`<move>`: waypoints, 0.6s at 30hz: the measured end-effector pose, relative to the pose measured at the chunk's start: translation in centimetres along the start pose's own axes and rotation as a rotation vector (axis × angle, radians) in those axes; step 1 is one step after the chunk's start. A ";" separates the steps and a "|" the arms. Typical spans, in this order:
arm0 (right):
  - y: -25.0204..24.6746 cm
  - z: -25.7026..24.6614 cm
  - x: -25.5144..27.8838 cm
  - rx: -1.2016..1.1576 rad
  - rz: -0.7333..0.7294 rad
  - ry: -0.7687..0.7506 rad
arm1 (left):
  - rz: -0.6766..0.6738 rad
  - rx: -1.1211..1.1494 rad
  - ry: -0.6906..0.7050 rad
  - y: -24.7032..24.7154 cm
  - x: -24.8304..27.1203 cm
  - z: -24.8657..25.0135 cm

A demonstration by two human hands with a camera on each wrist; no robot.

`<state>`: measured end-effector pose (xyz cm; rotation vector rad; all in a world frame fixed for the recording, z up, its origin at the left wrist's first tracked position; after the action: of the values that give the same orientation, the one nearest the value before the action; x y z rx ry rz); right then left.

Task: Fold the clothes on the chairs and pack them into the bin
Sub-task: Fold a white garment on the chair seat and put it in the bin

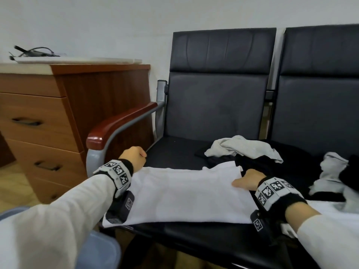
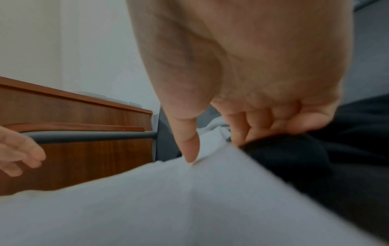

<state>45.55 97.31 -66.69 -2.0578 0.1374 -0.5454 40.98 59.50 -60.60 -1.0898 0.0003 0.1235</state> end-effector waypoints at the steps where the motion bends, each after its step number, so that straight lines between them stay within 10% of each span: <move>1: 0.4 -0.3 0.2 0.012 -0.010 -0.018 | -0.037 0.023 0.007 0.6 0.5 1.1; 10: -0.9 2.1 0.6 -0.721 0.086 -0.050 | -0.473 -0.221 0.101 8.2 6.3 6.4; 18: 0.2 3.4 4.4 -0.969 -0.247 -0.035 | -0.435 -0.222 0.146 9.9 7.2 8.1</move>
<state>51.00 98.50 -66.94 -3.0542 0.1413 -0.6671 46.65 71.95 -66.05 -1.2944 -0.1209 -0.3548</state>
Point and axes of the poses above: each hand's wrist, its own x-axis away from the middle knuckle, its own y-axis out of the palm, z = x × y, the point moved 7 cm from there along -x, towards the middle knuckle, and after that the axes turned 3 degrees about -x, right-handed, at the moved point
